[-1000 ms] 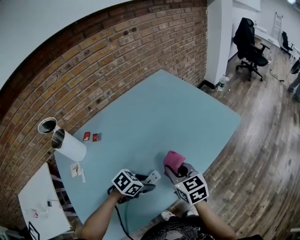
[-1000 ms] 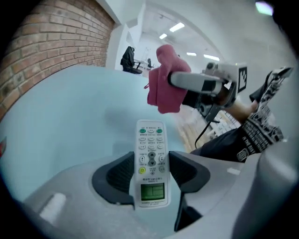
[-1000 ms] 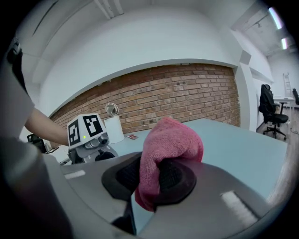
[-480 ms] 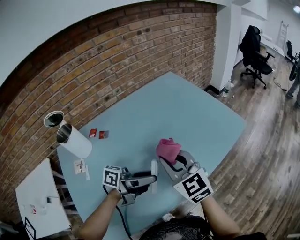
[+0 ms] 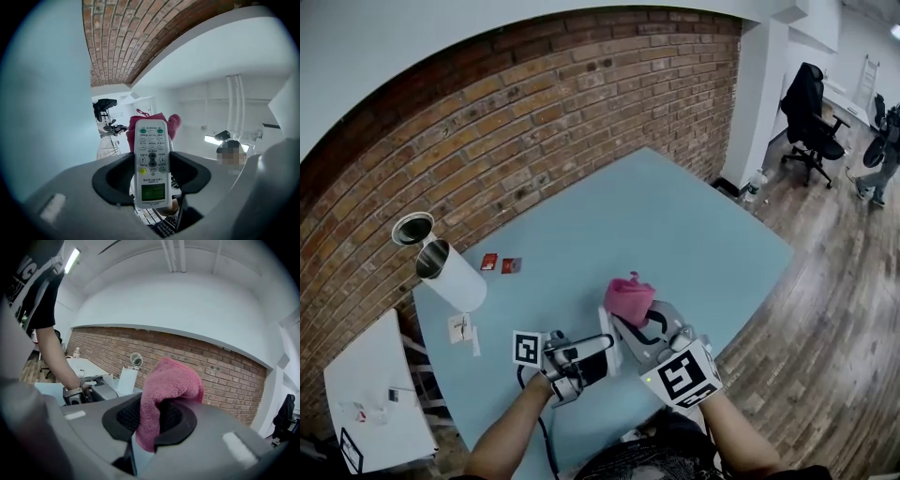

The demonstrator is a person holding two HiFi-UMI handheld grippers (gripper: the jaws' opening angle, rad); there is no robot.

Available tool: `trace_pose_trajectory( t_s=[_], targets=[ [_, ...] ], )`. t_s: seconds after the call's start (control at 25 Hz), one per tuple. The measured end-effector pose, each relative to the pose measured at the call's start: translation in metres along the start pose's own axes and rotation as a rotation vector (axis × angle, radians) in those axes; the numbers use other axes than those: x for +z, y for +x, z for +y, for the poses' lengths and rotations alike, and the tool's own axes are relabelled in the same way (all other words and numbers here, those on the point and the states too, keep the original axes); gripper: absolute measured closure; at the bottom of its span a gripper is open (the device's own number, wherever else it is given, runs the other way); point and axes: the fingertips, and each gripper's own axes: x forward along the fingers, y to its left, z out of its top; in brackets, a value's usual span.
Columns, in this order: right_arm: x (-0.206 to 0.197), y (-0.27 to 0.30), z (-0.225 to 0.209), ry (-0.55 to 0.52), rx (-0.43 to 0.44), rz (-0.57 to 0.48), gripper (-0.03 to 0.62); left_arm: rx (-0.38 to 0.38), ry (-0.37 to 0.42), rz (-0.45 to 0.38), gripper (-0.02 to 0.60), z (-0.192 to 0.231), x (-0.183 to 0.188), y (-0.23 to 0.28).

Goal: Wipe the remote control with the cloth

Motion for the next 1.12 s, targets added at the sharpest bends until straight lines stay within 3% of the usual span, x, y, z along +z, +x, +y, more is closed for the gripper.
trace_pose_trajectory(
  t_s=[0.48,0.68,1.12],
  targets=[
    [-0.002,0.003,0.007,0.007,0.056,-0.002,0.531,-0.01,0.015,-0.158,0.344,0.008,0.027,-0.003],
    [-0.006,0.002,0.006,0.007,0.067,0.0,0.532,0.024,0.042,-0.217,0.344,0.014,0.04,-0.002],
    [-0.022,-0.009,0.011,0.104,0.073,0.016,0.531,0.014,0.029,-0.374,0.344,0.015,0.066,-0.007]
  ],
)
